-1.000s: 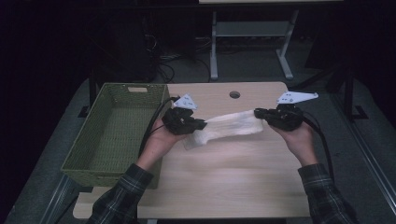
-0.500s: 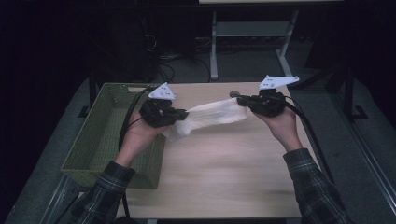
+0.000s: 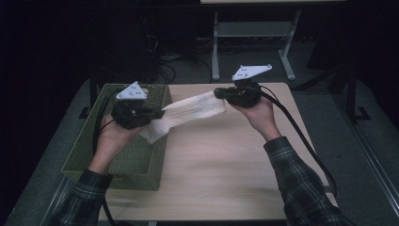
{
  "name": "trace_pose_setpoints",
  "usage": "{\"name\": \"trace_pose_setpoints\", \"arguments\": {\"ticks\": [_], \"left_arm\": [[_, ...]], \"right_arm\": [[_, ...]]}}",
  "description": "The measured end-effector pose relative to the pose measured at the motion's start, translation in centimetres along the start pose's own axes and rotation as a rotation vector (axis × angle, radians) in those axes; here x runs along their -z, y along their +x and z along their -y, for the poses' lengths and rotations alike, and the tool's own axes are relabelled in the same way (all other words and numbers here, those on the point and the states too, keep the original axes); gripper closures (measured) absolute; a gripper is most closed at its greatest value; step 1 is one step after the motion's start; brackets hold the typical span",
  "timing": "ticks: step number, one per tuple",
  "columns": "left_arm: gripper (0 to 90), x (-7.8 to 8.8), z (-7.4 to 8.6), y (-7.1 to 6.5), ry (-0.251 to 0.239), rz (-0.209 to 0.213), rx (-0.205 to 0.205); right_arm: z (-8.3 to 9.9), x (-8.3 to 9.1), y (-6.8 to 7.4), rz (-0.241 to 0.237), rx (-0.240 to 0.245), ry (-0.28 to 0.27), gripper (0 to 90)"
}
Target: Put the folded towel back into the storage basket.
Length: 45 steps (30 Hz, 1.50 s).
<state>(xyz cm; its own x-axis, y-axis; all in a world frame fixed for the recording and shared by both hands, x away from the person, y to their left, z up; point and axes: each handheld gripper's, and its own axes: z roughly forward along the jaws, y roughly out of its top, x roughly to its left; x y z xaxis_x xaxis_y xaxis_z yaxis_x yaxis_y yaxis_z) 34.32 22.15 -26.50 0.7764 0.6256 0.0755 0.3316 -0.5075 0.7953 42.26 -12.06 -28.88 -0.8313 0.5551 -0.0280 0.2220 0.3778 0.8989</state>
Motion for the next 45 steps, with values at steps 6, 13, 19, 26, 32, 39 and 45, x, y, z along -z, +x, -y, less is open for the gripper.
{"name": "trace_pose_setpoints", "arguments": {"ticks": [6,13,19,26,32,39,45], "left_arm": [[85.6,2.2,1.9,0.9,0.001,-0.047,0.033],[85.5,4.2,4.0,2.0,0.012,-0.083,0.058],[85.6,5.7,6.5,3.3,0.013,-0.103,0.097],[85.6,7.3,9.8,4.7,0.027,-0.115,0.146],[85.5,7.9,11.8,5.5,0.031,-0.121,0.178],[85.5,7.8,14.5,6.7,0.055,-0.120,0.211],[85.4,7.3,16.5,7.5,0.071,-0.103,0.242]], "right_arm": [[-1.3,-2.9,1.2,-0.048,0.018,0.010,85.1],[-2.7,-5.6,2.6,-0.086,0.067,0.020,85.1],[-4.0,-8.1,4.3,-0.118,0.094,0.036,85.2],[-5.3,-11.6,6.2,-0.158,0.120,0.059,85.2],[-5.6,-14.1,7.6,-0.187,0.121,0.076,85.2],[-5.4,-16.5,8.6,-0.204,0.133,0.108,85.2],[-5.2,-18.4,9.3,-0.218,0.136,0.140,85.2]]}}
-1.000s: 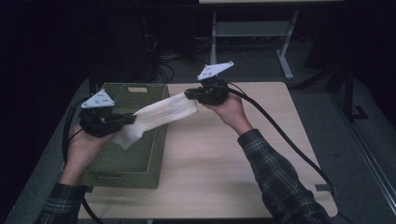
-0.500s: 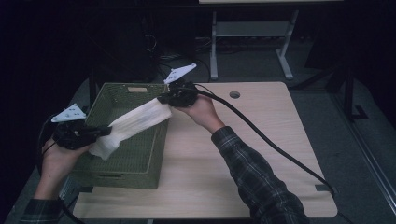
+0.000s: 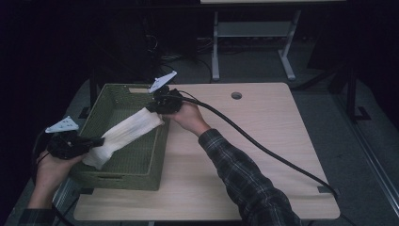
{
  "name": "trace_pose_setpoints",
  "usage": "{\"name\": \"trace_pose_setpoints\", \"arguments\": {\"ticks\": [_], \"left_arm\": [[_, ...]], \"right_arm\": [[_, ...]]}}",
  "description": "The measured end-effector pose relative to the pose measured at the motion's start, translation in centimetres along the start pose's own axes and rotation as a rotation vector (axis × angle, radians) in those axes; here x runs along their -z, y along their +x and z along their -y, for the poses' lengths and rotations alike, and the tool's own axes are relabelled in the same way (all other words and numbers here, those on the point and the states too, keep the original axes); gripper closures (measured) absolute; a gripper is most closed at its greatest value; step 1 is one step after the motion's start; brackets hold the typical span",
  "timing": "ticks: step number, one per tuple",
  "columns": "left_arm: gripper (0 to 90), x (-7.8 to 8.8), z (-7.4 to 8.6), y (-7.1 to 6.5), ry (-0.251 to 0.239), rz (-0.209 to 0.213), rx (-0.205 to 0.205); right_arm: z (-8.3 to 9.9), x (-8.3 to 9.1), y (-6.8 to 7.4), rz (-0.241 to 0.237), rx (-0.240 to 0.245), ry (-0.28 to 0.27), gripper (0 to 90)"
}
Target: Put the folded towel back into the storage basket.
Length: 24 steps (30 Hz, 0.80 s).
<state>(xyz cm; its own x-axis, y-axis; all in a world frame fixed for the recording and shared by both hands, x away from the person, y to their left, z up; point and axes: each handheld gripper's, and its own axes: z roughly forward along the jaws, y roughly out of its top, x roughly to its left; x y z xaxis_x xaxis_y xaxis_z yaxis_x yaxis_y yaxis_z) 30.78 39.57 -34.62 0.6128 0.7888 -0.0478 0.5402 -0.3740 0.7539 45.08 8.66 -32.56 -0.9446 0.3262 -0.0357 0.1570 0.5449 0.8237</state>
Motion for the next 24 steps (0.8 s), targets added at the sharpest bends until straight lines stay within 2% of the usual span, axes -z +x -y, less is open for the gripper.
{"name": "trace_pose_setpoints", "arguments": {"ticks": [4,8,11,13,20,24], "left_arm": [[84.9,-0.8,0.7,0.5,0.012,0.003,0.019],[77.6,-1.2,1.0,0.9,0.022,-0.032,0.038],[69.1,-0.9,0.9,1.1,-0.007,-0.057,0.050],[64.2,-0.7,0.9,1.2,-0.020,-0.068,0.046],[54.8,-1.0,0.7,0.6,-0.046,-0.069,0.046],[51.9,-1.2,0.3,0.4,-0.062,-0.065,0.047]], "right_arm": [[0.2,-0.9,-0.1,-0.002,0.001,0.021,85.2],[0.2,-1.6,-0.2,-0.002,-0.009,0.034,85.3],[0.1,-2.2,-0.4,-0.002,0.002,0.041,85.3],[0.1,-3.0,-0.7,0.007,0.001,0.072,85.3],[-0.2,-4.1,-1.4,0.017,-0.002,0.076,85.3],[-0.8,-4.7,-2.5,0.035,0.000,0.081,85.3]]}}
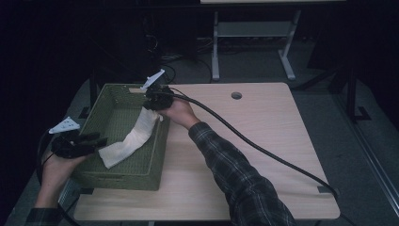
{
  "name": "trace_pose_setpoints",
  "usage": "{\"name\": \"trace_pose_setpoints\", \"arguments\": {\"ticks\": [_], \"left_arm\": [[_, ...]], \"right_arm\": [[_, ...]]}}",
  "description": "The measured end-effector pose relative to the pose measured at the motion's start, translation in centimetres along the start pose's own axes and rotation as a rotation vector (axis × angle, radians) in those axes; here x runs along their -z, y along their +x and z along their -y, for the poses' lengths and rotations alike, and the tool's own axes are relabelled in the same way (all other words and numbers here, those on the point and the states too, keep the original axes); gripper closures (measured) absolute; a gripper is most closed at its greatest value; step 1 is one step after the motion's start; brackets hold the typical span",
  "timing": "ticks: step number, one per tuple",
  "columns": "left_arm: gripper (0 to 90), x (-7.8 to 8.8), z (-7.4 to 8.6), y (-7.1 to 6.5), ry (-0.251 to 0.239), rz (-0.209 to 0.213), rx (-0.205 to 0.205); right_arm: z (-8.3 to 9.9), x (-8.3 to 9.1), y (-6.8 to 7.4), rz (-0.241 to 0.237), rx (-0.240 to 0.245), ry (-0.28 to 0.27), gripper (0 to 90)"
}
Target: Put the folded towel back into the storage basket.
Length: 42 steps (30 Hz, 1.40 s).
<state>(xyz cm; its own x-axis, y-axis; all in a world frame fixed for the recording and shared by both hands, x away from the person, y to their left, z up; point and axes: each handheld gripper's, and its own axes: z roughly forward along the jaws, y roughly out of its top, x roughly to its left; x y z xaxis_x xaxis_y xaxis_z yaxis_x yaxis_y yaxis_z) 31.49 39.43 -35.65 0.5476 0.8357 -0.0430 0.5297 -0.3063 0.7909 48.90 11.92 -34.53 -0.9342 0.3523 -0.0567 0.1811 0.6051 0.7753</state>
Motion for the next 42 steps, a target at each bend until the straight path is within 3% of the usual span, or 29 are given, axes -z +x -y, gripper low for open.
{"name": "trace_pose_setpoints", "arguments": {"ticks": [6,11,16,25,30,42], "left_arm": [[50.9,-0.3,-0.4,-0.4,-0.015,0.007,0.001],[50.6,-0.3,-0.5,-0.5,-0.026,0.013,0.002],[49.6,-0.2,-0.7,-0.4,-0.025,0.012,-0.002],[46.2,-0.4,-1.5,-1.1,-0.038,0.009,-0.002],[44.1,-0.5,-2.2,-1.5,-0.039,0.016,0.001],[37.3,-1.5,-4.7,-3.9,-0.040,0.030,0.003]], "right_arm": [[-0.6,-1.4,-2.0,0.011,-0.043,-0.018,85.3],[-0.2,-2.7,-2.9,0.017,-0.069,0.009,84.8],[-0.1,-3.0,-3.3,0.055,-0.087,0.015,66.2],[-0.4,-0.4,-3.7,0.062,-0.124,-0.028,50.7],[0.0,1.3,-3.8,0.046,-0.151,-0.042,46.7],[2.6,6.3,-4.1,0.063,-0.155,-0.051,36.8]]}}
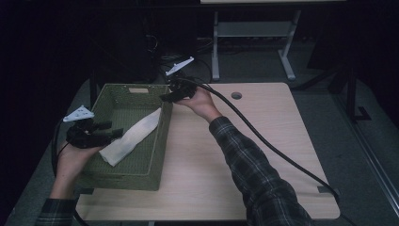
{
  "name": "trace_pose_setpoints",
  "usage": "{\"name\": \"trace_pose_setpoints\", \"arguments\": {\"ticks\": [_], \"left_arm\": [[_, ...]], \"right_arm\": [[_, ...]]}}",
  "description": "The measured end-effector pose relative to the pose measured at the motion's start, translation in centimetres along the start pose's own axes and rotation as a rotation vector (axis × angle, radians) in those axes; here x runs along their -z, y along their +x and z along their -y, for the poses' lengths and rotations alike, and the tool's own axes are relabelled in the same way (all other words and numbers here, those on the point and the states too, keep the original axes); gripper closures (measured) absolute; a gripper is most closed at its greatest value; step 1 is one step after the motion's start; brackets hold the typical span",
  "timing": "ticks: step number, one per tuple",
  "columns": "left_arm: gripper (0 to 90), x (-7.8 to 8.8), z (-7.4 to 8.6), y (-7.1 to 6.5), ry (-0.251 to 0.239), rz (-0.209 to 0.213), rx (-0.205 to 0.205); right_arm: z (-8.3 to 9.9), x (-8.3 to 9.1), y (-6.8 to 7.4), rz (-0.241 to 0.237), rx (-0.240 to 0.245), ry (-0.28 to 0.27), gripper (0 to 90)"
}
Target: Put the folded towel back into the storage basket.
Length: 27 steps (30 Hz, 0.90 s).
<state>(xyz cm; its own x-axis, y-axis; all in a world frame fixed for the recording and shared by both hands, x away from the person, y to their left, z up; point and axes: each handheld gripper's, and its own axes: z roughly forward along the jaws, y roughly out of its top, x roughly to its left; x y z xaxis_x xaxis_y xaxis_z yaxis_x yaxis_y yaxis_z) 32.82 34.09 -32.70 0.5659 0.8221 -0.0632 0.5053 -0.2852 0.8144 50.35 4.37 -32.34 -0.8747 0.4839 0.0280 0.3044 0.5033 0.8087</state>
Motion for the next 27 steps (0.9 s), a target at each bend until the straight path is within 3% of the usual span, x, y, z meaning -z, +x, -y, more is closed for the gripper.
{"name": "trace_pose_setpoints", "arguments": {"ticks": [4,13,17,27], "left_arm": [[35.3,-0.5,-0.7,-0.8,0.003,0.006,-0.009],[31.8,-3.4,-2.8,-3.5,0.014,0.051,-0.029],[28.4,-4.9,-4.2,-5.5,0.003,0.073,-0.052],[22.8,-7.4,-5.9,-9.5,-0.003,0.111,-0.096]], "right_arm": [[0.6,1.1,-0.4,0.005,-0.003,0.007,34.9],[3.3,5.0,-1.4,0.029,-0.011,0.006,29.6],[5.0,7.5,-1.9,0.049,-0.032,-0.005,28.5],[8.9,11.8,-2.6,0.086,-0.066,-0.030,26.3]]}}
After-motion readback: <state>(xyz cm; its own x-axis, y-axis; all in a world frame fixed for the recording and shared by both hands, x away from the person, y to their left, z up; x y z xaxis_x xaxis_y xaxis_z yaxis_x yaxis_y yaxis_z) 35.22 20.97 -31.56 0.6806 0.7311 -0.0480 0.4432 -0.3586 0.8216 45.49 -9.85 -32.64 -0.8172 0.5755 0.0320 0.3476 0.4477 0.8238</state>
